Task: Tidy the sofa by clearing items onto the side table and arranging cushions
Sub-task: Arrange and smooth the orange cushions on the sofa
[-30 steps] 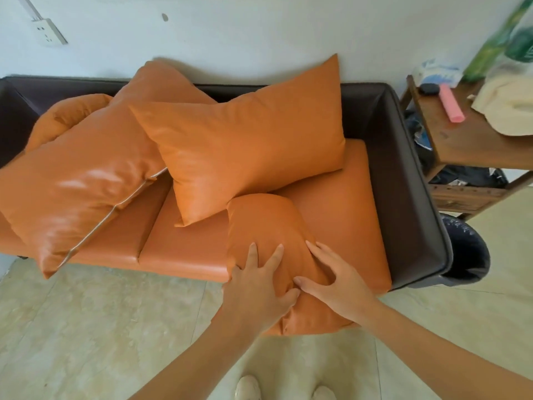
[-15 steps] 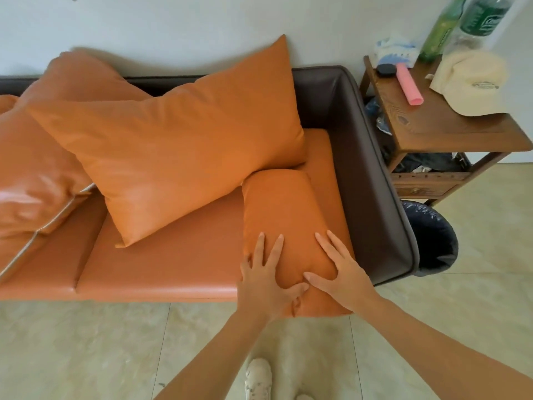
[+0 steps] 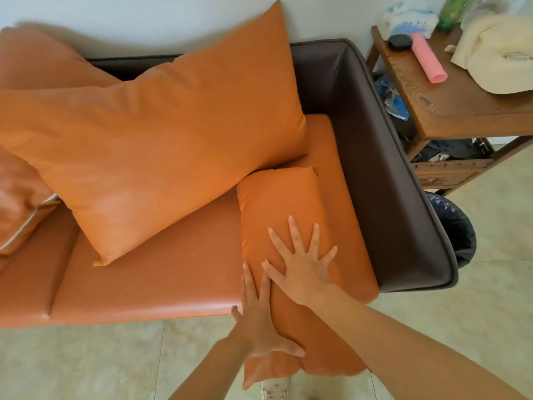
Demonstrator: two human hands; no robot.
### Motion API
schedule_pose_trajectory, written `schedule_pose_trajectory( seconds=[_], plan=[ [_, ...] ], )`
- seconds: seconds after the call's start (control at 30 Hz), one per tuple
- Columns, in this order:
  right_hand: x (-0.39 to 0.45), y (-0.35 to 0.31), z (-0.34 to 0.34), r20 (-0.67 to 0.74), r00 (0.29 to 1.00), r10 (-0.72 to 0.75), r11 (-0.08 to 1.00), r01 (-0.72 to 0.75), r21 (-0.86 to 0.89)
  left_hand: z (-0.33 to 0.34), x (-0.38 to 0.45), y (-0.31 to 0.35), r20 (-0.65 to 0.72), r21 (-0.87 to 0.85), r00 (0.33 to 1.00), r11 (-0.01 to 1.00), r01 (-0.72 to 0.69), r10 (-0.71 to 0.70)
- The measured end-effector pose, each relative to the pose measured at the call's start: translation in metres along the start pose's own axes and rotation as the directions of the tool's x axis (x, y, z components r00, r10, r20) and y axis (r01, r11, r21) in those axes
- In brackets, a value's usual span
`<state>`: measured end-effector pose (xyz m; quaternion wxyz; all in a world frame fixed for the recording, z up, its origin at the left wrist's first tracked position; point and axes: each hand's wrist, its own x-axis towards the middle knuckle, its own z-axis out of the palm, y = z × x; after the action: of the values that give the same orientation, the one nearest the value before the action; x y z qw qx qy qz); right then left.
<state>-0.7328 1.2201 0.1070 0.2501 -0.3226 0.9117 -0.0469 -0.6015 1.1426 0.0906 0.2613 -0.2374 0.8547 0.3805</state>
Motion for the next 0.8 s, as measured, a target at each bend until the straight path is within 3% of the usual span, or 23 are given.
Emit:
schedule_pose_trajectory(
  seconds=[0.17,0.23,0.3,0.47,0.57,0.67,0.73,0.8],
  plan=[
    [0.019,0.003,-0.001,0.014,1.000,-0.010,0.999,0.010,-0.033,-0.026,0.019,-0.015,0.094,-0.005,0.987,0.991,-0.131,0.131],
    [0.016,0.007,-0.002,0.009,1.000,-0.024,0.999,0.024,-0.039,-0.026,0.023,-0.024,0.022,-0.125,0.988,0.981,-0.147,0.151],
    [0.015,0.011,0.000,0.000,0.999,-0.036,0.998,0.036,-0.052,-0.031,0.033,-0.032,-0.087,-0.241,0.993,0.965,-0.102,0.083],
    [0.020,0.018,-0.001,-0.008,0.998,-0.059,0.997,0.058,-0.053,-0.054,0.059,-0.028,-0.016,-0.081,1.000,0.996,-0.027,0.026],
    [0.024,0.022,-0.005,0.018,0.997,-0.075,0.997,0.075,-0.025,-0.052,0.068,-0.030,-0.031,-0.342,0.999,0.940,0.004,-0.015],
    [0.026,0.030,-0.005,0.019,0.995,-0.102,0.995,0.102,-0.006,-0.041,0.075,-0.030,0.030,-0.603,0.999,0.798,0.006,0.016],
    [0.024,0.041,-0.004,0.013,0.993,-0.118,0.993,0.118,0.028,-0.034,0.075,-0.021,0.042,-0.680,0.999,0.733,0.006,0.031],
    [0.021,0.056,-0.007,-0.003,0.990,-0.144,0.986,0.143,0.081,-0.028,0.073,-0.009,0.006,-0.657,1.000,0.754,-0.013,0.023]
  ],
)
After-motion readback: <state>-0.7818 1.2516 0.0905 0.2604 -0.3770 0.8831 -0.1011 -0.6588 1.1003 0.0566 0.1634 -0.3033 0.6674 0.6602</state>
